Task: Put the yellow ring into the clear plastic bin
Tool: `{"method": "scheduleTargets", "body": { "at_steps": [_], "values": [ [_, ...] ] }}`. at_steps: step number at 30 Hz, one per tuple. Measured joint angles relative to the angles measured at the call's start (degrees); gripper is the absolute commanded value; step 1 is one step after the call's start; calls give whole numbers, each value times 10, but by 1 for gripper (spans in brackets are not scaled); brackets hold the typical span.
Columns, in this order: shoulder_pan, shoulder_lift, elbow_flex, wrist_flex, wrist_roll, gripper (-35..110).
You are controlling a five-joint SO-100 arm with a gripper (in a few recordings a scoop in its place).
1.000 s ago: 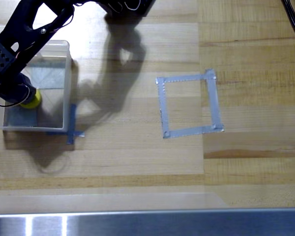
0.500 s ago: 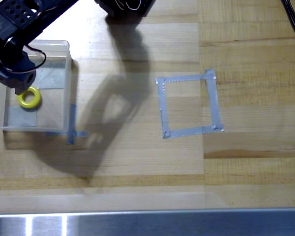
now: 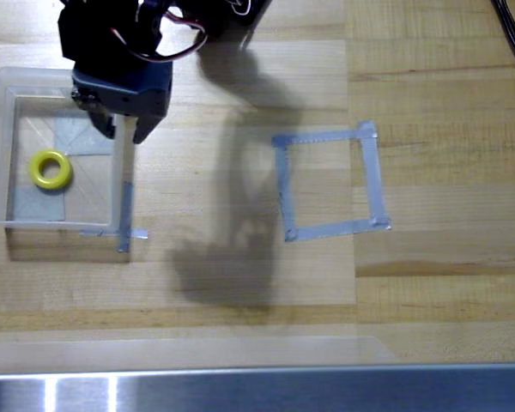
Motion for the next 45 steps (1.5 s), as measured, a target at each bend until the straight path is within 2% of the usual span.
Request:
{"method": "scheduleTargets", "body": {
  "at_steps": [6, 15, 21, 27, 37, 45],
  "values": [
    [-48, 121, 196, -102, 74, 6],
    [-46, 421, 619, -330, 100, 12],
    [-45, 604, 814, -370, 101, 12],
    [-56, 689, 896, -371, 101, 12],
    [-57, 722, 938, -372, 101, 12],
    [-105, 759, 994, -372, 101, 12]
  ]
}}
